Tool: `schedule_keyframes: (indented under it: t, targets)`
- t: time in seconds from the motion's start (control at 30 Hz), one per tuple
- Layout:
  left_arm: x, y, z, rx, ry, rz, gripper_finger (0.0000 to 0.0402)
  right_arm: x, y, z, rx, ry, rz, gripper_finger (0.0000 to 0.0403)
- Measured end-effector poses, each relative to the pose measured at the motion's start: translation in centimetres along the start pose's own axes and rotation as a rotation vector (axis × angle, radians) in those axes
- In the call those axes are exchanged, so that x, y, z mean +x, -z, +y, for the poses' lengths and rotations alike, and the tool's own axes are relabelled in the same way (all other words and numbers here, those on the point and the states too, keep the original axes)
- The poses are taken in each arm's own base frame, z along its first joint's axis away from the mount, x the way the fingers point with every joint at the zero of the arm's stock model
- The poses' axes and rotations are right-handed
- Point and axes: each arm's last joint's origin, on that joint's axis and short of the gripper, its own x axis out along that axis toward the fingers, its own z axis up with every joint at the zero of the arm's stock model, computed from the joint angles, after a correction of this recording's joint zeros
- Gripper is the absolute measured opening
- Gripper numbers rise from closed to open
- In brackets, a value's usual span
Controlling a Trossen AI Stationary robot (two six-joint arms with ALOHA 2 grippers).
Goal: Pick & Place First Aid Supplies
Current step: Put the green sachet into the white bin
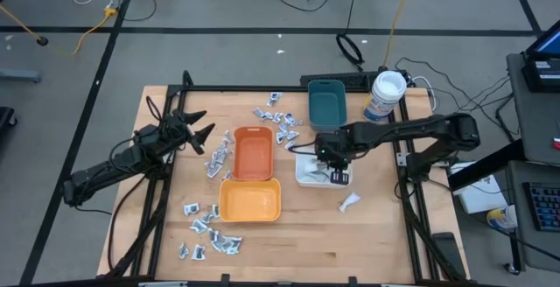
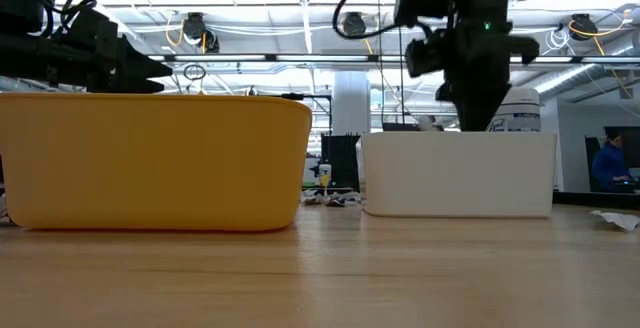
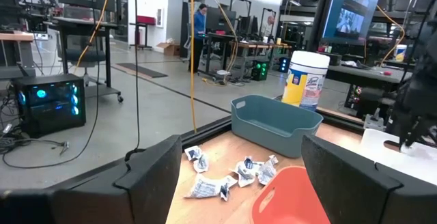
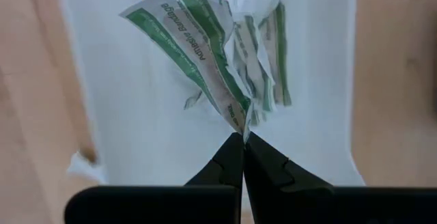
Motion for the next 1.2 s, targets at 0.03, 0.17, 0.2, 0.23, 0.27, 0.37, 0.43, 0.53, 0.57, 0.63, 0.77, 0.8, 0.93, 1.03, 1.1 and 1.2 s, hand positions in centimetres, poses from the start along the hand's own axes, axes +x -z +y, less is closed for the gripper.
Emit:
schedule_keyframes:
  t: [0.03, 0.17, 0.2, 0.23, 0.27, 0.37, 0.43, 0.53, 0.57, 0.63, 0.77, 0.8, 0.93, 1.03, 1.1, 1.2]
  targets:
    - [0.0, 0.0, 0.0, 0.000, 0.000, 0.000, 0.0308, 0.4, -0.1, 0.0, 0.001, 0.000, -0.004, 0.0000]
    - [0.0, 0.0, 0.0, 0.000, 0.000, 0.000, 0.0308, 1.3, 0.1, 0.0, 0.016, 0.000, -0.022, 0.0004]
    - [0.0, 0.0, 0.0, 0.000, 0.000, 0.001, 0.0308, 1.3, 0.1, -0.1, 0.027, 0.008, -0.023, 0.0008]
    - [0.0, 0.0, 0.0, 0.000, 0.001, 0.000, 0.0308, 1.3, 0.1, -0.1, 0.041, 0.022, -0.029, 0.0014]
    - [0.0, 0.0, 0.0, 0.000, 0.000, 0.000, 0.0308, 1.3, 0.0, -0.1, 0.046, 0.024, -0.032, 0.0022]
    - [0.0, 0.0, 0.0, 0.000, 0.000, 0.000, 0.0308, 1.3, 0.1, -0.1, 0.053, 0.021, -0.029, 0.0060]
    - [0.0, 0.0, 0.0, 0.000, 0.000, 0.000, 0.0308, 1.3, 0.1, -0.1, 0.068, 0.020, -0.029, 0.0096]
    - [0.0, 0.0, 0.0, 0.001, 0.000, 0.000, 0.0308, 1.3, 0.1, -0.1, 0.079, 0.020, -0.024, 0.0153]
    - [0.0, 0.0, 0.0, 0.001, 0.001, 0.000, 0.0308, 1.3, 0.1, -0.1, 0.079, 0.020, -0.025, 0.0171]
    - [0.0, 0.0, 0.0, 0.002, 0.000, 0.000, 0.0308, 1.3, 0.1, -0.1, 0.079, 0.019, -0.025, 0.0200]
    - [0.0, 0.0, 0.0, 0.001, 0.001, 0.000, 0.0308, 0.6, -0.2, 0.1, 0.057, -0.033, -0.031, 0.0235]
    - [0.0, 0.0, 0.0, 0.002, 0.000, 0.000, 0.0308, 0.2, -0.3, 0.2, 0.038, -0.060, -0.044, 0.0238]
    - [0.0, 0.0, 0.0, 0.001, 0.001, 0.000, 0.0308, -0.8, -0.8, 0.9, -0.062, -0.169, -0.071, 0.0241]
    - [0.0, 0.0, 0.0, 0.001, 0.000, 0.000, 0.0308, -1.5, -0.8, 1.7, -0.145, -0.203, -0.091, 0.0234]
    - [0.0, 0.0, 0.0, 0.001, 0.001, 0.000, 0.0308, -1.7, -0.9, 2.3, -0.198, -0.205, -0.108, 0.0227]
    - [0.0, 0.0, 0.0, 0.001, 0.001, 0.000, 0.0308, -1.9, -0.5, 3.6, -0.286, -0.211, -0.099, 0.0216]
